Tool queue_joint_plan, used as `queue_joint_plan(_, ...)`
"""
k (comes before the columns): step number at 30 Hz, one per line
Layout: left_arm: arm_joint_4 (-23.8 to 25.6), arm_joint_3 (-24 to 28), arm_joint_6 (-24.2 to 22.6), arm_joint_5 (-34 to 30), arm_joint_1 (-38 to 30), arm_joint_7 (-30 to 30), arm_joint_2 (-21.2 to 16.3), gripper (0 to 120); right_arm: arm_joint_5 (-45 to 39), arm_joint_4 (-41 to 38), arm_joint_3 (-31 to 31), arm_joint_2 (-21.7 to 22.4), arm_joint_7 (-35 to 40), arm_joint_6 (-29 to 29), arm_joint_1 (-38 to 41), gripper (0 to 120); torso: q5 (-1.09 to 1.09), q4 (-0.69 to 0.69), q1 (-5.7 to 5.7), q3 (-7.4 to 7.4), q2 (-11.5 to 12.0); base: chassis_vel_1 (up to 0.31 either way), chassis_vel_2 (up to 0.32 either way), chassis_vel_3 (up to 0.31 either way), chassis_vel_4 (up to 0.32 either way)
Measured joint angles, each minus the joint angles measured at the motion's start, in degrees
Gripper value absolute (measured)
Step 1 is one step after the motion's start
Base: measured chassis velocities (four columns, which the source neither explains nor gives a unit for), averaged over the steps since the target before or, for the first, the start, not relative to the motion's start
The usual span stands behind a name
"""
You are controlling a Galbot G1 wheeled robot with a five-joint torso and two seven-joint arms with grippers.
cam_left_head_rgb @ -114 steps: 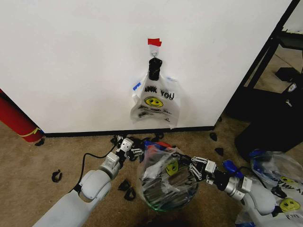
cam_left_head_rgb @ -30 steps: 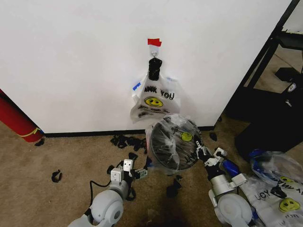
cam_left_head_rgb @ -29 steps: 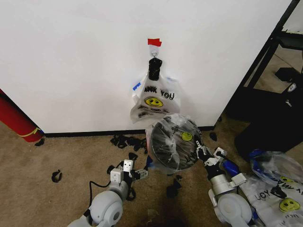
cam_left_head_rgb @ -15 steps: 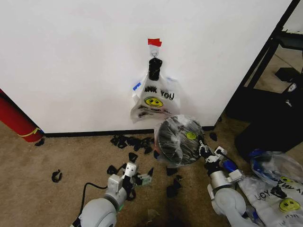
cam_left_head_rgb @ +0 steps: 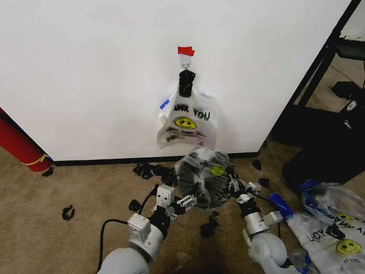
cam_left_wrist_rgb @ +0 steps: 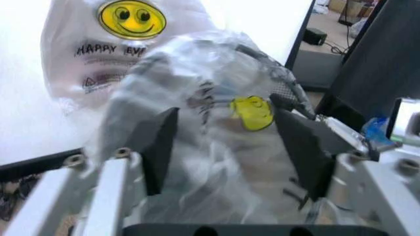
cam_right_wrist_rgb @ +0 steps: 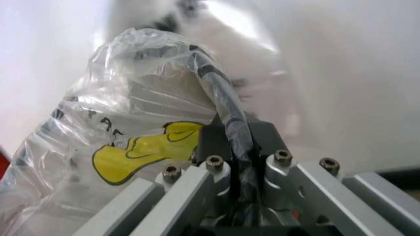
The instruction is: Pick up the garbage bag from the wall and place it over the trash bin.
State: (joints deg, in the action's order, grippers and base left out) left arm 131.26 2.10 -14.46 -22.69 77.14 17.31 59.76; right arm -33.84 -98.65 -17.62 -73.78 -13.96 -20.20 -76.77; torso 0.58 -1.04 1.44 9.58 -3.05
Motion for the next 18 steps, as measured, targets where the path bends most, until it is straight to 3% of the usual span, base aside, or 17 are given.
queue_joint_plan(14,-4.1,2.0,-13.1,0.4,-5.5,10.2,2.4,4,6.9,2.1,3.4,-1.7,-3.8,-5.0,1.5,1,0.00,0.00,0.00,0.00,0.0,0.000,0.000,0.000,0.000)
queue_joint_plan(17,-4.4,2.1,-14.1,0.4,-6.1,10.8,2.5,0,7.2,2.0,3.4,-1.4,-4.0,-5.1,1.5,1,0.00,0.00,0.00,0.01,0.0,0.000,0.000,0.000,0.000)
queue_joint_plan(18,-5.3,3.2,-16.9,0.1,-8.2,12.7,3.0,0,7.7,1.4,3.5,-0.6,-4.5,-5.3,1.3,1,0.00,0.00,0.00,0.00,0.0,0.000,0.000,0.000,0.000)
